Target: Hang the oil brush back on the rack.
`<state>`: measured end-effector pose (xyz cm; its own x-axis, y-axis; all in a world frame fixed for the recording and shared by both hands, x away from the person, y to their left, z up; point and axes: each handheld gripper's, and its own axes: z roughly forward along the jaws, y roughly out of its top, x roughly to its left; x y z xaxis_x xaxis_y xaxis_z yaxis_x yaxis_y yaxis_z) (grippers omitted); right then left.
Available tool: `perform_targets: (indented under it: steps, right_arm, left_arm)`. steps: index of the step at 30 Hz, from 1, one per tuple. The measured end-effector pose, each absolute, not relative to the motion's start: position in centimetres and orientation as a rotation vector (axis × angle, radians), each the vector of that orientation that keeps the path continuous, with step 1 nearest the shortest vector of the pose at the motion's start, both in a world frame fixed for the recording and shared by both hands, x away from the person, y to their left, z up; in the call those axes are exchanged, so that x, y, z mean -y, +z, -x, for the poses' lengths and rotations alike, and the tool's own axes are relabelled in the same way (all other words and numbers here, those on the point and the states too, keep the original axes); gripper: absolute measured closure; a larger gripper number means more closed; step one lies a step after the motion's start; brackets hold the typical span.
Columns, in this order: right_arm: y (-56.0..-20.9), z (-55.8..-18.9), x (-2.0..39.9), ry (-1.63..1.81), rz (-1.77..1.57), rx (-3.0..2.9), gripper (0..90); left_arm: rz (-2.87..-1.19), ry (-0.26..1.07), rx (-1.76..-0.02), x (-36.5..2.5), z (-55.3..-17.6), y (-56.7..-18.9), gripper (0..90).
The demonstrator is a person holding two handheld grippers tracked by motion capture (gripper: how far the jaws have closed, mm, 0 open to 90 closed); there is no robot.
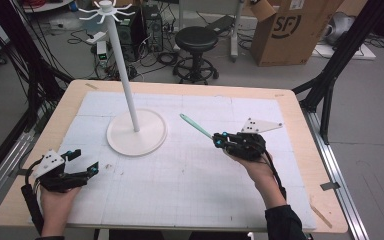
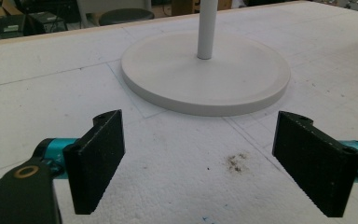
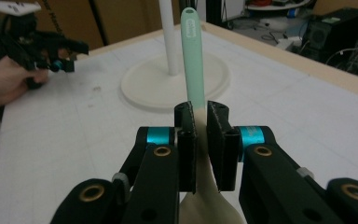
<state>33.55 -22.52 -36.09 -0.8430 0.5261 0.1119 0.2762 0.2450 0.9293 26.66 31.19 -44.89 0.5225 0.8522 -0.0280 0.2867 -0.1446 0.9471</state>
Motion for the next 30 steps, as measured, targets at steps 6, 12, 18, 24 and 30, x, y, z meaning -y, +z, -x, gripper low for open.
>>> perform_targets:
  steps: [6,12,18,24,30]
  right_arm:
    - [-33.6,-33.7,21.5,1.679,-0.707,-2.257,83.0]
    - [-30.9,-33.8,20.5,1.736,-0.661,-2.215,83.0]
    - [-28.4,-33.9,19.6,1.771,-0.632,-2.169,83.0]
    - [-26.2,-34.2,18.9,1.797,-0.609,-2.131,83.0]
    - [-24.3,-34.5,18.5,1.824,-0.600,-2.101,83.0]
  left_arm:
    - [-1.694,0.660,-0.970,-31.2,-26.7,-44.9,17.4]
    - [-1.693,0.657,-0.969,-31.2,-26.7,-44.9,17.4]
    - [-1.692,0.656,-0.967,-31.2,-26.6,-44.9,17.4]
    - [-1.694,0.656,-0.966,-31.2,-26.6,-44.9,17.4]
    - [-1.689,0.655,-0.968,-31.2,-26.6,-44.9,17.4]
